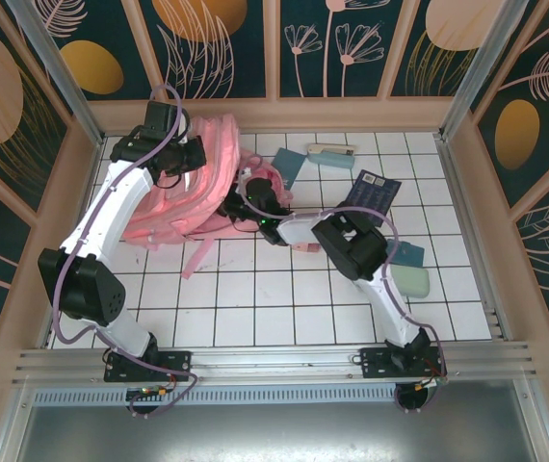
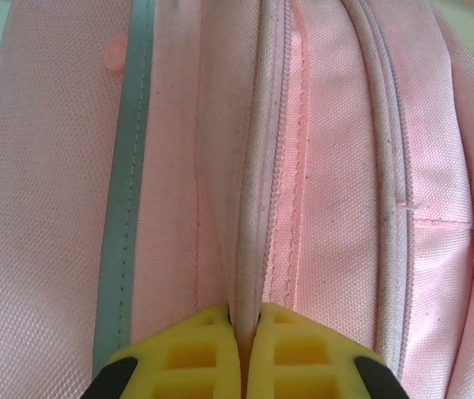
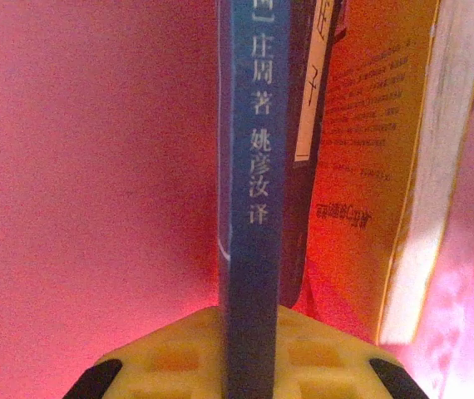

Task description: Pack the student bag

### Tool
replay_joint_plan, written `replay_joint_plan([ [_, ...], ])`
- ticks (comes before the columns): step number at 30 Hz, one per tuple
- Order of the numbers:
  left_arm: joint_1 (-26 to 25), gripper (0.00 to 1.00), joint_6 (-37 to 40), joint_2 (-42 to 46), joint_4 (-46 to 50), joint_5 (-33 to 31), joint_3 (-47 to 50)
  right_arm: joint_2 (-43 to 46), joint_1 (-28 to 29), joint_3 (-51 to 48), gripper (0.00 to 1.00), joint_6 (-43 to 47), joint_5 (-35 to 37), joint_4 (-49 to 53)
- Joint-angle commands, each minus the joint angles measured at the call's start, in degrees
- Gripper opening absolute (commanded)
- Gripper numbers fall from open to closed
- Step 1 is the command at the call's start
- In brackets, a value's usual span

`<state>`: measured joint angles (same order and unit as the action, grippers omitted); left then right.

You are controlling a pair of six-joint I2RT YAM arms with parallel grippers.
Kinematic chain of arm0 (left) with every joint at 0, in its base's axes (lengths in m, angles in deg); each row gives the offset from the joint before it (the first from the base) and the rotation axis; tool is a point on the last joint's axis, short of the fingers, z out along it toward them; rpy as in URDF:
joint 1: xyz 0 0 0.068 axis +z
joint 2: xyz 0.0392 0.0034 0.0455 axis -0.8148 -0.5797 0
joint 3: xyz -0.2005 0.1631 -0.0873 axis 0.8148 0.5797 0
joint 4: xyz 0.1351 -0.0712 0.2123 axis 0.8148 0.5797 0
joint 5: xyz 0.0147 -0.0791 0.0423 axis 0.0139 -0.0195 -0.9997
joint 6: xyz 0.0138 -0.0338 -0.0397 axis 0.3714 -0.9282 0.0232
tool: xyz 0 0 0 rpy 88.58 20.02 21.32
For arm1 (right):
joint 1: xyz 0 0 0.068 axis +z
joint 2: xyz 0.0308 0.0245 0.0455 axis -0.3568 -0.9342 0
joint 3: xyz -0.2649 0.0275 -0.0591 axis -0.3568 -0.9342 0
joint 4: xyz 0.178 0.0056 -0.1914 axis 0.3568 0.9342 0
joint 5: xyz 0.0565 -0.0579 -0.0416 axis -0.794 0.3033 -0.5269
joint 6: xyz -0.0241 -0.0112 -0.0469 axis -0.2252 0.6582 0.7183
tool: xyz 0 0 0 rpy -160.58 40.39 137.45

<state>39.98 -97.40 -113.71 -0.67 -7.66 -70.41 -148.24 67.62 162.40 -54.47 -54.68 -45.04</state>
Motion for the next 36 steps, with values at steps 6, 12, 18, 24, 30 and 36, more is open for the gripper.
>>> replay_joint_plan([
  [6,0.0,0.00,-1.5,4.3,-9.6,3.6,0.9,-9.8,3.2,16.2,0.16,-2.5,-0.8,7.3],
  [12,1.2,0.00,-0.7,4.4,-8.6,4.0,-0.1,-5.2,2.9,13.0,0.46,2.6,-0.9,14.8],
  [18,3.5,0.00,-0.6,4.7,-9.0,6.8,-0.4,0.1,2.2,10.5,0.52,10.1,-0.5,25.7],
  [24,3.9,0.00,-0.4,4.5,-8.7,7.2,-0.3,2.5,1.0,6.8,0.51,12.3,0.5,28.7],
  [30,3.9,0.00,-1.1,4.3,-9.4,8.7,0.8,-0.3,0.1,7.1,0.18,10.6,-2.2,24.5],
  [36,3.9,0.00,-1.9,4.3,-10.5,10.1,1.8,-5.8,0.7,12.5,0.00,7.6,-5.1,23.1],
])
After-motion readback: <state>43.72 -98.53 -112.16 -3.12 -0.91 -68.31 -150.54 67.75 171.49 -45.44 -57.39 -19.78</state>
